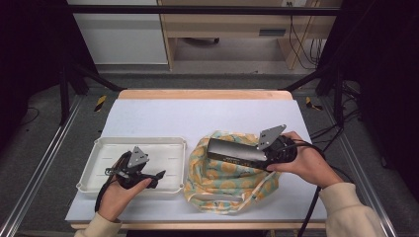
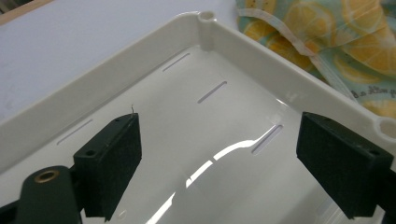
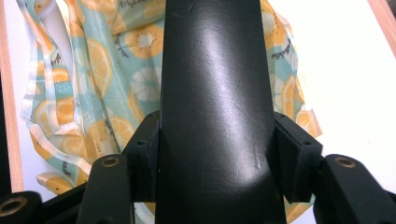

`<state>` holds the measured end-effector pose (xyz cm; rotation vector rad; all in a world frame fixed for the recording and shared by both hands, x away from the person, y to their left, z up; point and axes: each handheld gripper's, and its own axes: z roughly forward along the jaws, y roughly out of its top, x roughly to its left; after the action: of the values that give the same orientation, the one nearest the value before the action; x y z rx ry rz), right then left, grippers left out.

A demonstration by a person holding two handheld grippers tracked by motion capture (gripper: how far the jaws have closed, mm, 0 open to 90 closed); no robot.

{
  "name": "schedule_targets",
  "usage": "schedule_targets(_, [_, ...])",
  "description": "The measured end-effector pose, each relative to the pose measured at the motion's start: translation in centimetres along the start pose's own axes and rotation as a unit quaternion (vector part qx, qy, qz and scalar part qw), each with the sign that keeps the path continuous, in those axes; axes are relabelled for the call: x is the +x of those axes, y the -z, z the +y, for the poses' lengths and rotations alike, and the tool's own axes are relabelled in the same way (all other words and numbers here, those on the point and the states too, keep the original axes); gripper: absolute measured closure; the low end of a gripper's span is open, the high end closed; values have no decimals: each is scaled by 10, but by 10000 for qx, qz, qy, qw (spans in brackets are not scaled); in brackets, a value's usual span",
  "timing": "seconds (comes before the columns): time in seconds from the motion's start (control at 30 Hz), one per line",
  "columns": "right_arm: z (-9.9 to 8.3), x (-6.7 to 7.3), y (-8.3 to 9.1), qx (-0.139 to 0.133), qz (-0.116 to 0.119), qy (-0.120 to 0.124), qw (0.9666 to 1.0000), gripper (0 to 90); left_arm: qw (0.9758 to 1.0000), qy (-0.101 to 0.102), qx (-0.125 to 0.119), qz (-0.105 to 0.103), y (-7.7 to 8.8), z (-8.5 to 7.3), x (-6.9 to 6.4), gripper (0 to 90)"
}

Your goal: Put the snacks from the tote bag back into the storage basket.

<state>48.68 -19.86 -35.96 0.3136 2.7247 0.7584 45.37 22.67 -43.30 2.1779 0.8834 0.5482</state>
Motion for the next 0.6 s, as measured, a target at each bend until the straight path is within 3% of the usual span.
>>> schedule_targets(0.03, [2, -1, 2, -32, -17, -6, 10000, 432, 9999, -35, 2, -164, -2, 5, 0, 139])
schedule_targets(0.13, [6, -1, 2, -49, -44, -29, 10000, 433, 9991, -228, 120, -325, -6, 12, 2, 137])
schedule_targets(0.23, [11, -2, 2, -67, -86, -12, 9999, 433, 9979, -282, 194, -550, -9, 20, 7, 132])
schedule_targets(0.4, [19, -1, 2, -158, -76, -38, 9998, 432, 9964, -373, 156, -742, -5, 34, 10, 126])
schedule_targets(0.53, [28, 1, -3, -136, 3, 26, 9999, 432, 9931, -711, 227, -900, 2, 51, 11, 116])
schedule_targets(0.6, [32, 1, -6, -146, 51, 69, 9999, 433, 9925, -740, 221, -944, 4, 54, 11, 116])
